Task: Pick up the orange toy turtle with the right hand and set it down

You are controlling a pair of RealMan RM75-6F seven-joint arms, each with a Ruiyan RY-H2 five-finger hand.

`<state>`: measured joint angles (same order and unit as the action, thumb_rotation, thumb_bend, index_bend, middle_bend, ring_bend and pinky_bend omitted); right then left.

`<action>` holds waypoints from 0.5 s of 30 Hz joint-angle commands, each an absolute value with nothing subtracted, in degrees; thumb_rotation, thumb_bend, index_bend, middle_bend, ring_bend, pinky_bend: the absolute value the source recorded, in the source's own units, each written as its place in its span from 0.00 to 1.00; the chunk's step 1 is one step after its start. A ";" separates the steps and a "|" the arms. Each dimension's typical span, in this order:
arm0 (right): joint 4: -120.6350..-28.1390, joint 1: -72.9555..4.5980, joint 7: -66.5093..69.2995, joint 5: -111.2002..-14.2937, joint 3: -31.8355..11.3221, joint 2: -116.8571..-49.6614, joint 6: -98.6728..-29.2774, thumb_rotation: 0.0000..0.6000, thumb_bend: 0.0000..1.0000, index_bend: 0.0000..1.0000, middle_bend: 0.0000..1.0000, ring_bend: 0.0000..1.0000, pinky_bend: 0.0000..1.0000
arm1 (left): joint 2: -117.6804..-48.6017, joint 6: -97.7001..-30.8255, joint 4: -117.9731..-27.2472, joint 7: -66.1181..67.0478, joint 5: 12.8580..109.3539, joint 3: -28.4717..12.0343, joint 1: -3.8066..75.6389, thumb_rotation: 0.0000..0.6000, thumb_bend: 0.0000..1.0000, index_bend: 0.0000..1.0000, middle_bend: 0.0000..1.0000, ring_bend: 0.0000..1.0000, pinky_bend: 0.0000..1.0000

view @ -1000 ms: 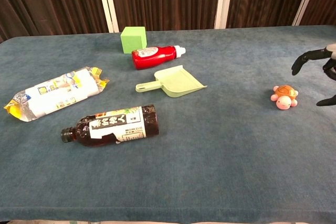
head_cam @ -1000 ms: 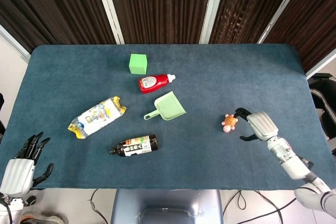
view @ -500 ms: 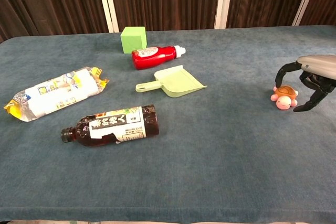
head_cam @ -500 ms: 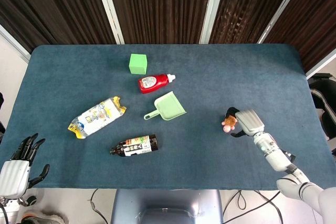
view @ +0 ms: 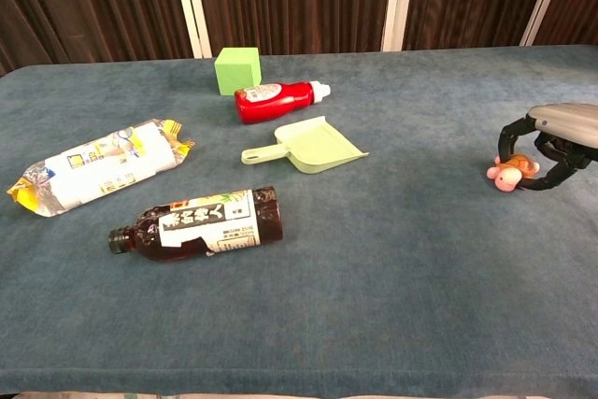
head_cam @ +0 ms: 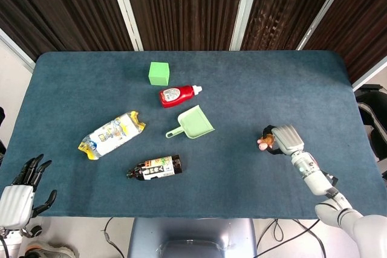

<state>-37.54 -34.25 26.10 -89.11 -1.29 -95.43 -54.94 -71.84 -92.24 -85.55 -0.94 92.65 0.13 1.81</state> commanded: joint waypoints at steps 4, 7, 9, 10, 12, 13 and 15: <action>-36.23 -33.45 28.84 -89.96 -1.10 -95.77 -59.53 1.00 1.00 0.82 0.62 0.92 0.90 | -71.60 -92.03 -85.90 -0.74 92.71 0.10 1.94 1.00 0.35 0.16 0.05 0.07 0.33; -37.09 -33.14 29.89 -90.19 -1.16 -95.11 -61.47 1.00 1.00 0.82 0.63 0.92 0.90 | -71.56 -91.96 -86.11 -0.44 92.83 0.14 2.00 1.00 0.35 0.16 0.05 0.07 0.33; -37.95 -32.86 30.06 -90.27 -1.22 -94.58 -62.67 1.00 1.00 0.82 0.63 0.92 0.90 | -71.64 -91.91 -86.17 -0.26 92.88 0.18 2.00 1.00 0.35 0.16 0.05 0.07 0.33; -38.22 -32.78 30.01 -90.30 -1.21 -94.41 -62.97 1.00 1.00 0.82 0.63 0.92 0.90 | -71.66 -91.88 -86.18 -0.21 92.88 0.20 2.00 1.00 0.35 0.16 0.05 0.07 0.33; -39.22 -32.55 29.83 -90.41 -1.06 -93.78 -63.57 1.00 1.00 0.82 0.63 0.92 0.90 | -71.73 -91.72 -86.23 0.02 92.86 0.24 2.03 1.00 0.35 0.16 0.05 0.07 0.33; -39.71 -32.45 29.57 -90.40 -0.97 -93.45 -63.64 1.00 1.00 0.82 0.63 0.92 0.90 | -71.71 -91.70 -86.32 0.13 92.89 0.25 2.04 1.00 0.35 0.16 0.05 0.07 0.33; -40.34 -32.37 29.29 -90.37 -0.81 -93.05 -63.47 1.00 1.00 0.82 0.63 0.92 0.90 | -71.74 -91.68 -86.45 0.29 92.96 0.22 2.10 1.00 0.35 0.16 0.05 0.07 0.33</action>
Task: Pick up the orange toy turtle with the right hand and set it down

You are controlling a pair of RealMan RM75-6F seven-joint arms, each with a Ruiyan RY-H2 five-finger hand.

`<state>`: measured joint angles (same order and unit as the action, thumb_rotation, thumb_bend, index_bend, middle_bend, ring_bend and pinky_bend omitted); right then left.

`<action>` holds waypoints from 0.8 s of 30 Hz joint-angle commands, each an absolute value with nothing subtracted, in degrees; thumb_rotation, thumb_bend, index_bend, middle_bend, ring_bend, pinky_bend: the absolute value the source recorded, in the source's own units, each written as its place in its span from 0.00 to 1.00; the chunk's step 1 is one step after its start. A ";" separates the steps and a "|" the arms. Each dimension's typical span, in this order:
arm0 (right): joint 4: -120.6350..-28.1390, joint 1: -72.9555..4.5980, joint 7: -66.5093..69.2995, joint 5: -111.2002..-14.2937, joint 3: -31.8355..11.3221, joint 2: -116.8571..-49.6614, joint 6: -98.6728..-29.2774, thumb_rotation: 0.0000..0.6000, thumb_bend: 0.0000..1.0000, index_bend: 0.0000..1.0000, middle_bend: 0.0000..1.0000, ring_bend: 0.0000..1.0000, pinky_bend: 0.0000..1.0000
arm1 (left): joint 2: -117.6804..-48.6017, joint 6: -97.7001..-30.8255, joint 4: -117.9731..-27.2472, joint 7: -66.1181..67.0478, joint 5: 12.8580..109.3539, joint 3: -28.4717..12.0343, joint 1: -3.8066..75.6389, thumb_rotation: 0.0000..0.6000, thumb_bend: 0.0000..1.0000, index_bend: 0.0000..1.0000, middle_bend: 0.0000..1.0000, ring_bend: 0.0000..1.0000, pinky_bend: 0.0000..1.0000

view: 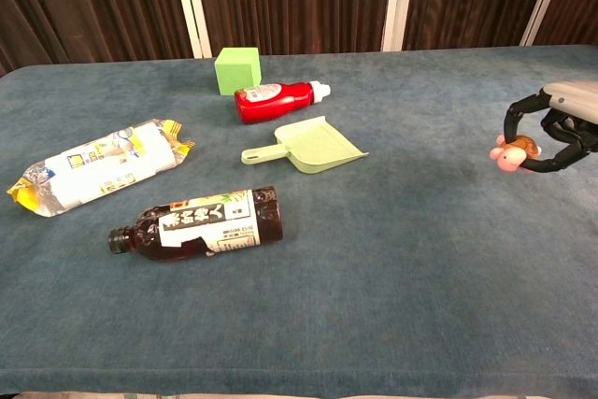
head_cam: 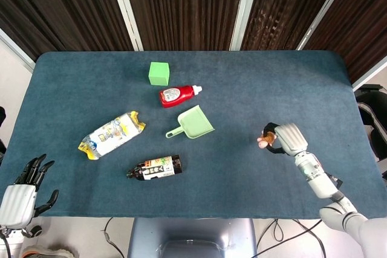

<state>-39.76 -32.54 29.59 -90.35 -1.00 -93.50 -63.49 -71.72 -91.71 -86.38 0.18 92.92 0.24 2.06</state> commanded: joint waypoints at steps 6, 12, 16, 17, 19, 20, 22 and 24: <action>-42.36 -32.87 29.58 -90.40 0.75 -91.24 -59.36 1.00 1.00 0.79 0.63 0.92 0.90 | -71.72 -91.47 -86.53 0.52 92.84 0.31 2.07 1.00 0.35 0.16 0.05 0.07 0.33; -46.05 -33.30 31.04 -91.09 2.38 -88.36 -56.95 1.00 0.75 0.47 0.50 0.92 0.90 | -71.67 -91.68 -86.40 0.14 92.74 0.30 1.89 1.00 0.35 0.16 0.05 0.07 0.33; -45.16 -32.52 28.68 -91.07 1.44 -88.68 -60.61 1.00 0.51 0.43 0.44 0.92 0.90 | -71.62 -91.56 -86.30 -0.30 92.56 0.30 1.86 1.00 0.35 0.16 0.05 0.07 0.33; -45.18 -32.37 28.52 -91.00 1.30 -88.67 -61.11 1.00 0.43 0.41 0.42 0.92 0.90 | -71.62 -91.54 -86.27 -0.38 92.48 0.28 1.85 1.00 0.35 0.17 0.05 0.07 0.33; -45.98 -32.16 28.97 -90.83 1.11 -88.18 -61.64 1.00 0.33 0.37 0.40 0.92 0.90 | -71.62 -91.58 -86.27 -0.49 92.38 0.20 1.83 1.00 0.35 0.17 0.05 0.07 0.33; -46.43 -32.12 29.18 -90.79 1.12 -87.83 -61.67 1.00 0.27 0.34 0.39 0.92 0.90 | -71.64 -91.57 -86.26 -0.52 92.37 0.16 1.86 1.00 0.35 0.17 0.05 0.07 0.33; -47.38 -32.06 29.09 -90.70 1.16 -87.06 -61.56 1.00 0.22 0.32 0.37 0.92 0.90 | -71.64 -91.56 -86.28 -0.45 92.45 0.19 1.87 1.00 0.35 0.17 0.05 0.07 0.33; -47.95 -32.00 28.58 -90.47 1.13 -86.58 -61.30 1.00 0.17 0.30 0.36 0.92 0.90 | -71.64 -91.53 -86.32 -0.28 92.59 0.25 1.90 1.00 0.35 0.17 0.05 0.07 0.33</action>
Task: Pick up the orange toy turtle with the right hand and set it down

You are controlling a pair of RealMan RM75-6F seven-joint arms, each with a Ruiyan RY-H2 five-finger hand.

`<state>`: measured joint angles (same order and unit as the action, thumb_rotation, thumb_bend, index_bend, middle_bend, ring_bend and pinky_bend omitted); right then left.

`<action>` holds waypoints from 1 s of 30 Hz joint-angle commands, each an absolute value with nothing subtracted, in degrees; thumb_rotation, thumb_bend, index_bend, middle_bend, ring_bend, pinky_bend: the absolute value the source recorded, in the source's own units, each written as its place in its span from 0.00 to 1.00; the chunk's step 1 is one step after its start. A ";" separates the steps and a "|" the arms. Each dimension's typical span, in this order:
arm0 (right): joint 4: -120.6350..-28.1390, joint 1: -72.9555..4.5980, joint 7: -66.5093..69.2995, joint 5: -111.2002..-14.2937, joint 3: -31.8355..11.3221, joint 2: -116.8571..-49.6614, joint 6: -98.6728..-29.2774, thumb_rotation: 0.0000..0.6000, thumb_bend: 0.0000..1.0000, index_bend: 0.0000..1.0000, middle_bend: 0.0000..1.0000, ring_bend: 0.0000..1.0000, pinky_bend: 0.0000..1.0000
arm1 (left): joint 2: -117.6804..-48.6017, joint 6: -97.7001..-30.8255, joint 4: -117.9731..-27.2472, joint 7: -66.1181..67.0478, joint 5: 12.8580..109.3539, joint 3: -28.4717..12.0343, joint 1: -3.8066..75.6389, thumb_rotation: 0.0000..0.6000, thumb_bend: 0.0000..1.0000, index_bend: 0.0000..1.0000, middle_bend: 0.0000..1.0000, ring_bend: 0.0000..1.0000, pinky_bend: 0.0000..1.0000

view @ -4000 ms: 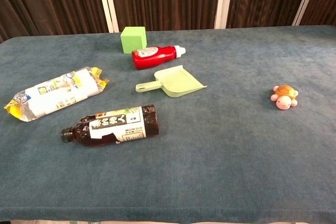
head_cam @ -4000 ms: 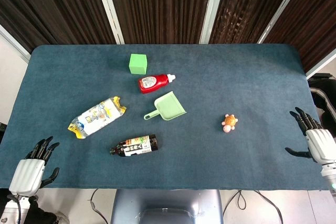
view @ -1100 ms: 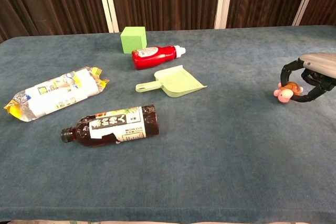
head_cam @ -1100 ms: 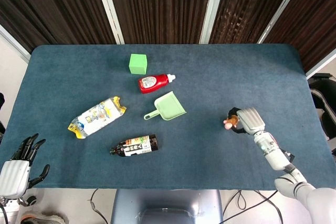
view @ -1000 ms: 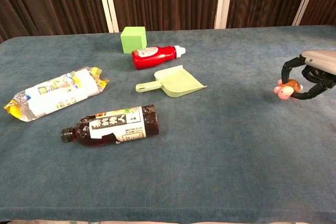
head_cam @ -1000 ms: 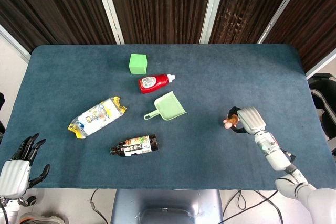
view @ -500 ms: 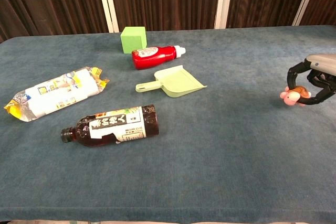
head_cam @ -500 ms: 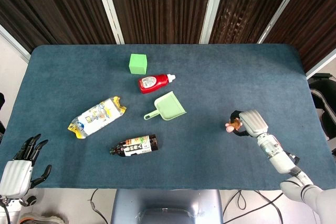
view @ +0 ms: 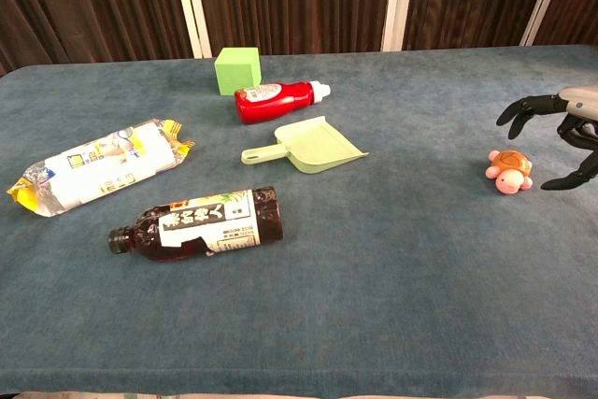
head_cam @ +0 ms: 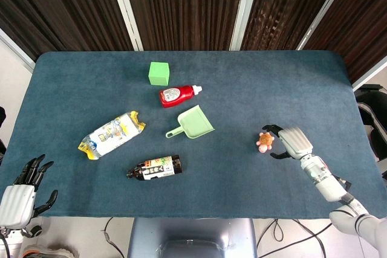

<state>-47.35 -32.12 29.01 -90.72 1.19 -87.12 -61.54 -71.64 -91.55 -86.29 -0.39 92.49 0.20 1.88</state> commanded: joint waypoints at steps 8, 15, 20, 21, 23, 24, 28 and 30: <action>-48.87 -32.21 27.11 -88.21 0.06 -86.11 -58.71 1.00 0.11 0.24 0.32 0.92 0.90 | -71.74 -91.47 -86.32 0.00 92.65 0.32 1.88 1.00 0.35 0.17 0.05 0.07 0.33; -44.23 -33.35 27.89 -87.22 -0.73 -89.51 -56.32 1.00 0.11 0.34 0.32 0.92 0.90 | -71.95 -91.36 -86.26 0.14 92.56 0.29 1.90 1.00 0.35 0.17 0.05 0.07 0.33; -41.45 -33.96 31.53 -87.64 -0.41 -91.65 -55.29 1.00 0.11 0.41 0.33 0.93 0.90 | -71.95 -91.47 -86.14 -0.01 92.47 0.22 1.83 1.00 0.34 0.17 0.05 0.07 0.33; -40.78 -34.04 32.32 -87.93 -0.22 -92.16 -55.34 1.00 0.11 0.42 0.34 0.93 0.91 | -71.95 -91.45 -86.09 -0.07 92.44 0.22 1.83 1.00 0.34 0.17 0.05 0.07 0.33; -39.41 -34.06 33.28 -88.42 0.07 -93.06 -55.77 1.00 0.11 0.46 0.37 0.93 0.91 | -71.95 -91.46 -86.01 -0.25 92.43 0.23 1.81 1.00 0.34 0.17 0.05 0.07 0.33; -38.83 -34.03 33.64 -88.61 0.18 -93.44 -56.03 1.00 0.11 0.48 0.38 0.94 0.91 | -71.96 -91.48 -85.97 -0.34 92.41 0.23 1.80 1.00 0.34 0.17 0.05 0.07 0.33; -36.35 -33.82 35.33 -89.33 0.62 -94.83 -57.17 1.00 0.26 0.57 0.45 0.95 0.93 | -71.98 -91.58 -85.74 -0.66 92.39 0.20 1.74 1.00 0.35 0.17 0.05 0.07 0.33; -35.50 -33.76 35.94 -89.52 0.79 -95.18 -57.38 1.00 0.41 0.61 0.48 0.95 0.93 | -71.97 -91.64 -85.70 -0.77 92.38 0.20 1.70 1.00 0.35 0.17 0.05 0.07 0.33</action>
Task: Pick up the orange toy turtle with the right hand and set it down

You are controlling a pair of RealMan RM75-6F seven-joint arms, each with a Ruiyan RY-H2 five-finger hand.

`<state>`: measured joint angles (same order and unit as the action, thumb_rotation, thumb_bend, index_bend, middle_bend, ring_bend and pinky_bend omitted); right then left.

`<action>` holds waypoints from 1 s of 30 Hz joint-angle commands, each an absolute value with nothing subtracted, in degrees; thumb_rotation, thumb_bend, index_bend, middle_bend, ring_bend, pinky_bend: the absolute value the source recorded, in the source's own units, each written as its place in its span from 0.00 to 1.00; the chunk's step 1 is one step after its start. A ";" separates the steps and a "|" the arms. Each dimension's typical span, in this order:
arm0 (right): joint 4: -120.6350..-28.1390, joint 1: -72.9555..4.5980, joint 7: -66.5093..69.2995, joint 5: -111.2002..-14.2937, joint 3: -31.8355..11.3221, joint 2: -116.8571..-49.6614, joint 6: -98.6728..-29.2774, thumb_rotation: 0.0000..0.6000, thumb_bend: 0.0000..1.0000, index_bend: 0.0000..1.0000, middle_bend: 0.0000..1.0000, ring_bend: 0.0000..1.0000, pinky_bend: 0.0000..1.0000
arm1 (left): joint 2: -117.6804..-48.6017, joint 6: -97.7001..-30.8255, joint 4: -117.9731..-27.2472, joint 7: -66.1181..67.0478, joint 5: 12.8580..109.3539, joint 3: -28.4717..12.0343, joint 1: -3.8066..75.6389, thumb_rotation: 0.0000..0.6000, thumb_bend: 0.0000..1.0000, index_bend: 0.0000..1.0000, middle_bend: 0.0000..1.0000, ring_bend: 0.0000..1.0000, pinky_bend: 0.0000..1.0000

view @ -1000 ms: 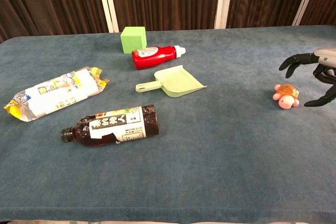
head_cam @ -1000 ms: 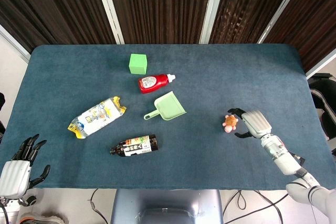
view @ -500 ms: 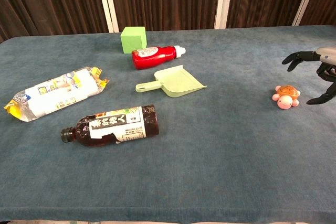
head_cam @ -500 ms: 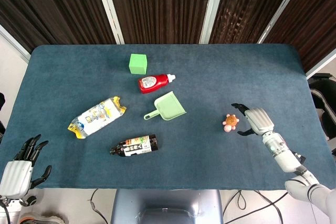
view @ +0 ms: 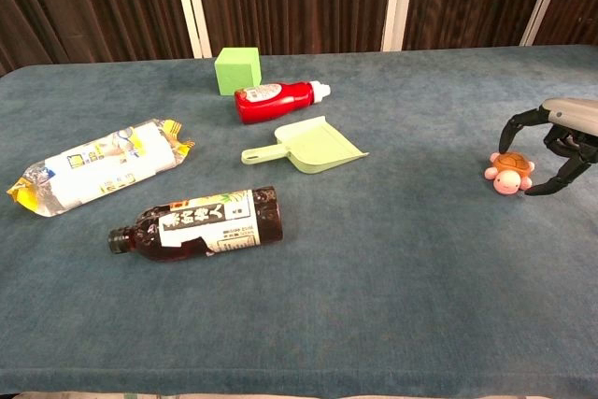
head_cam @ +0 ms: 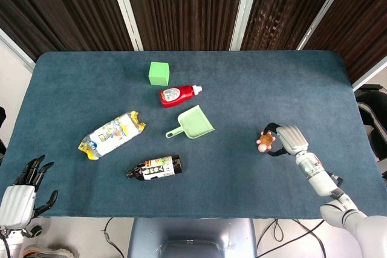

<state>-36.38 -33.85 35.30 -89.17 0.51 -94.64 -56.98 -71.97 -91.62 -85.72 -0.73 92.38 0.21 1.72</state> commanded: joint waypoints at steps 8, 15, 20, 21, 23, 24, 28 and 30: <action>-33.25 -33.13 38.66 -90.25 1.01 -95.85 -60.21 1.00 1.00 0.81 0.63 0.97 0.96 | -71.92 -91.42 -85.82 -0.59 92.41 0.22 1.80 1.00 0.34 0.17 0.05 0.07 0.33; -33.86 -32.52 40.91 -90.79 0.71 -95.17 -63.98 1.00 1.00 0.84 0.67 0.98 0.96 | -71.82 -91.20 -86.04 -0.33 92.49 0.18 1.99 1.00 0.34 0.17 0.05 0.07 0.33; -38.02 -31.53 41.58 -91.85 0.65 -92.35 -69.05 1.00 1.00 0.84 0.67 0.98 0.96 | -71.61 -91.19 -86.51 0.10 92.69 0.21 2.07 1.00 0.34 0.17 0.05 0.07 0.33; -38.83 -31.39 41.34 -91.90 0.64 -91.87 -69.47 1.00 1.00 0.84 0.67 0.98 0.96 | -71.62 -91.12 -86.55 0.16 92.68 0.20 2.12 1.00 0.35 0.17 0.05 0.07 0.33; -40.91 -31.13 40.86 -91.94 0.63 -90.64 -70.02 1.00 1.00 0.84 0.67 0.98 0.96 | -71.55 -91.11 -86.70 0.28 92.69 0.21 2.12 1.00 0.35 0.17 0.05 0.07 0.33; -41.88 -31.03 40.68 -91.91 0.66 -90.06 -70.05 1.00 1.00 0.84 0.67 0.98 0.96 | -71.54 -91.11 -86.76 0.34 92.71 0.22 2.13 1.00 0.35 0.17 0.05 0.07 0.33; -46.60 -30.79 39.12 -91.50 0.95 -87.15 -68.64 1.00 1.00 0.83 0.67 0.98 0.96 | -71.54 -91.02 -86.90 0.56 92.76 0.28 2.16 1.00 0.34 0.17 0.05 0.07 0.33; -48.18 -30.90 37.91 -91.41 1.38 -85.92 -67.22 1.00 1.00 0.81 0.67 0.98 0.96 | -71.55 -90.96 -86.92 0.65 92.75 0.31 2.17 1.00 0.34 0.17 0.05 0.07 0.33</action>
<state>-46.68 -30.98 39.10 -91.56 0.99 -87.23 -68.45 -71.55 -90.97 -86.91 0.64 92.75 0.30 2.17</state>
